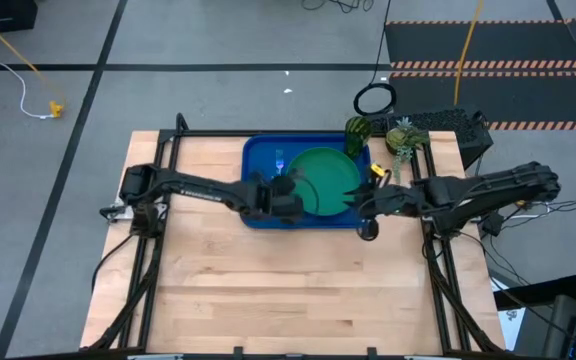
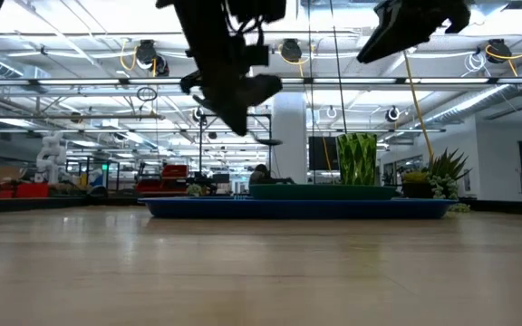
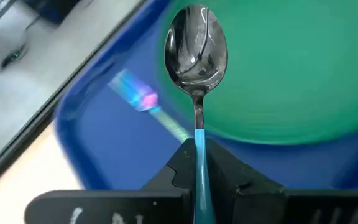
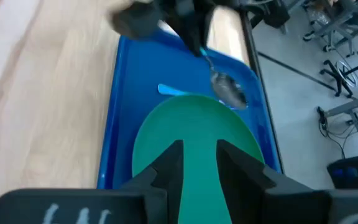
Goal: Pick and place plate/cup/fork/spoon on tray
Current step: Put the light blue spoon on the blue serving tray to the left of the blue fork
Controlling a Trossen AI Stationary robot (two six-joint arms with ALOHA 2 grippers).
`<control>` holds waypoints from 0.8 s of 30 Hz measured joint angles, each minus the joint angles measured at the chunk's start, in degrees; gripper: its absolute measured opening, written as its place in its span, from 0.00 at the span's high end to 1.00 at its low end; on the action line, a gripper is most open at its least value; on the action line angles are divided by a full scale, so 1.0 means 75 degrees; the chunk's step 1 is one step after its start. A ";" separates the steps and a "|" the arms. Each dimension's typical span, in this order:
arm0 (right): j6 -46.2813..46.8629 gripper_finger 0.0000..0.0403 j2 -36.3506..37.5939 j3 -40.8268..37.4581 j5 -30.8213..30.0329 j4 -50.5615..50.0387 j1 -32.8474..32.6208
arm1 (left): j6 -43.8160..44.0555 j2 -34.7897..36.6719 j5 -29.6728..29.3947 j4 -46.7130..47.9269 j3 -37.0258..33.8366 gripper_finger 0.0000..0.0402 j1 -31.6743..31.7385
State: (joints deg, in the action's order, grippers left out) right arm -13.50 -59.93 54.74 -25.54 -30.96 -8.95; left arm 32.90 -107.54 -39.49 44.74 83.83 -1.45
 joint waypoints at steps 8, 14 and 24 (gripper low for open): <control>0.0117 0.78 0.0637 -0.0063 0.0003 -0.0330 -0.0003 | 0.2096 -0.0036 -0.0224 0.1257 0.0000 0.97 0.1003; 0.0114 0.78 0.0942 -0.0338 0.0003 -0.0306 -0.0003 | 0.2963 -0.0042 -0.0299 0.1019 -0.0516 0.95 0.1480; 0.0055 0.78 0.1182 -0.0417 0.0006 -0.0086 -0.0003 | 0.3768 -0.0054 0.0269 -0.1162 -0.2157 0.96 0.2014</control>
State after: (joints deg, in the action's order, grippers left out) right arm -13.09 -51.07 51.62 -25.50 -31.60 -8.97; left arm 61.16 -107.94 -37.47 36.02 67.66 13.65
